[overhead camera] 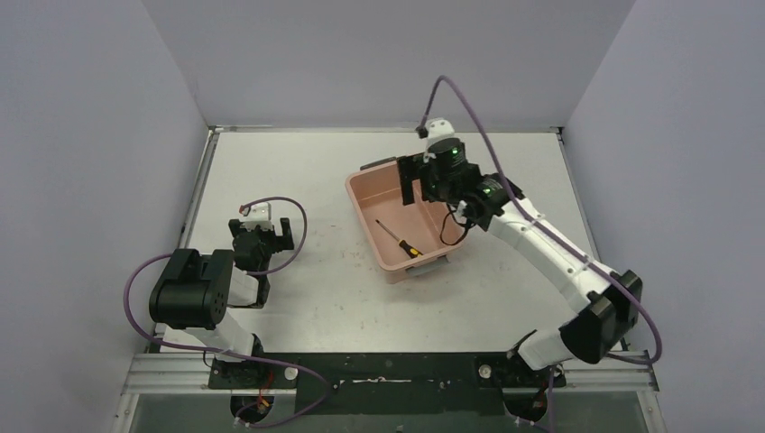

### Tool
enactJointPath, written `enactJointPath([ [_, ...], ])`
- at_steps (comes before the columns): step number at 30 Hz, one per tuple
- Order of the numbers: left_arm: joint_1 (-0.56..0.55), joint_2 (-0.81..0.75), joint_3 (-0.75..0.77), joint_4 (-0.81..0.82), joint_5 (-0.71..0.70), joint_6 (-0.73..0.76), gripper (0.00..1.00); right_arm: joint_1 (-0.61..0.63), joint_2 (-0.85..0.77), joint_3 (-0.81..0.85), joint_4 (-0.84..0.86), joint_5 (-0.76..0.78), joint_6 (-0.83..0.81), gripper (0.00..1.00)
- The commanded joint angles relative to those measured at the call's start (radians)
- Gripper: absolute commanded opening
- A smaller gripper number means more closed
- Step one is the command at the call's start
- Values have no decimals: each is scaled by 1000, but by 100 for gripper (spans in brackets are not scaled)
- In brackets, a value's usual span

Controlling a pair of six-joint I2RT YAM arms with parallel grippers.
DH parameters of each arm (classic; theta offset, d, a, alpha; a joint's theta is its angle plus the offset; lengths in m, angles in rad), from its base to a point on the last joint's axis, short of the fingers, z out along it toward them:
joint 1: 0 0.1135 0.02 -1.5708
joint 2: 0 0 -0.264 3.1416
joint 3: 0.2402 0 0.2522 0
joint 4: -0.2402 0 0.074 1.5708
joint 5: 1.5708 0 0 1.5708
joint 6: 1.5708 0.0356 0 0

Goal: Put the screwdriver in the bin

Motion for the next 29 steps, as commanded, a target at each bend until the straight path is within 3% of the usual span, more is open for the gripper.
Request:
enactJointPath([
  [1,-1,-11,20,55,-1,-3,97,-133,-167,-102,158,66,-65,100],
  [5,-1,-10,20,54,-2,-2,97,-274,-330,-356,362,106,-138,100],
  [10,-1,-10,20,55,-1,-3,97,-509,-469,-617,560,22,-140,100],
  [14,-1,-11,20,54,-2,-3,97,-613,-524,-815,746,-22,-142,100],
  [21,-1,-11,20,55,-2,-2,97,-676,-524,-1029,944,-70,-87,100],
  [29,-1,-12,20,53,-4,-2,97,-676,-473,-1077,1046,-81,-86,100],
])
